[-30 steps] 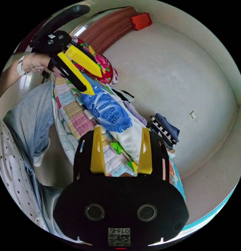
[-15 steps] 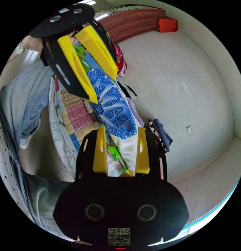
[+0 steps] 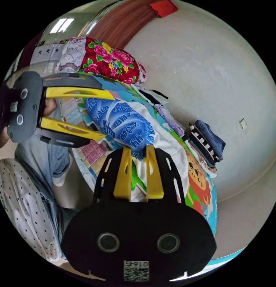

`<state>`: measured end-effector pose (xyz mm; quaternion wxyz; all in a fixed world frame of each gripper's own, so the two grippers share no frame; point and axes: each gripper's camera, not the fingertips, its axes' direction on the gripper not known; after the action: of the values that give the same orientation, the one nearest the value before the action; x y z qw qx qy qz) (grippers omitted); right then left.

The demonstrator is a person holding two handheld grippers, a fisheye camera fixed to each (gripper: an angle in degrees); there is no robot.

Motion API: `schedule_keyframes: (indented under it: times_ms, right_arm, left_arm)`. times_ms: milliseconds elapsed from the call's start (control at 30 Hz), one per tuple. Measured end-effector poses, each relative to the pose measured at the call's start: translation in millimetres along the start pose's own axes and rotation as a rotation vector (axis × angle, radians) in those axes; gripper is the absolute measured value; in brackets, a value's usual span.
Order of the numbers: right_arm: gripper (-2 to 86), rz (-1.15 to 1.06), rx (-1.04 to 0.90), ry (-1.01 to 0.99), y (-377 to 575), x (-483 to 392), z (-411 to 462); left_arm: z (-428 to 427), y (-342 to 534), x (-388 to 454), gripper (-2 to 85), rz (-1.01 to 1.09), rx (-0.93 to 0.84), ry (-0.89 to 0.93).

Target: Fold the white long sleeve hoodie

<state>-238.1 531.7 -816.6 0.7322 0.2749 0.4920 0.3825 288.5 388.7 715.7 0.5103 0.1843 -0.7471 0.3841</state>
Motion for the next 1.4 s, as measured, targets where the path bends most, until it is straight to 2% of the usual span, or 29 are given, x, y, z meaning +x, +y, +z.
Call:
schedule_keyframes:
  times_ms: [233, 367, 433, 600, 667, 800, 967, 1100, 1167, 1267, 1400]
  right_arm:
    - [7.4, 0.014, 0.008, -0.042, -2, 36, -9]
    - [7.5, -0.017, 0.021, -0.048, 6, 42, -13]
    - [7.6, -0.034, 0.031, -0.056, 8, 43, -14]
    - [10.0, -0.065, 0.085, -0.01, 17, 37, -16]
    - [15.3, -0.03, 0.133, 0.077, 20, 30, -22]
    - [18.8, -0.077, 0.145, 0.223, 6, 6, -22]
    - [20.4, -0.162, 0.025, 0.465, -44, -5, 18]
    - [19.0, -0.236, -0.14, 0.403, -56, 6, 52]
    - [18.2, -0.335, -0.233, 0.472, -50, 6, 68]
    - [17.5, -0.368, -0.263, 0.489, -47, 10, 74]
    - [16.6, -0.367, -0.228, 0.496, -46, 20, 83]
  left_arm:
    - [45, -14, 39, 16.8, 0.156, -0.066, -0.176]
    - [80, 4, 65, 16.9, 0.328, -0.118, -0.251]
    - [83, 6, 63, 15.3, 0.378, -0.102, -0.205]
    - [102, -12, 11, 10.7, 0.33, -0.132, 0.098]
    - [112, -19, -5, 10.3, 0.315, -0.143, 0.164]
    - [131, -36, -27, 9.9, 0.3, -0.163, 0.262]
    - [141, -33, -15, 10.0, 0.349, -0.153, 0.225]
    - [148, -17, -2, 10.7, 0.348, -0.138, 0.187]
    - [151, -11, 9, 11.2, 0.348, -0.125, 0.155]
    - [163, -5, 24, 12.9, 0.333, -0.128, 0.09]
    - [198, 2, 35, 15.9, 0.276, -0.175, 0.113]
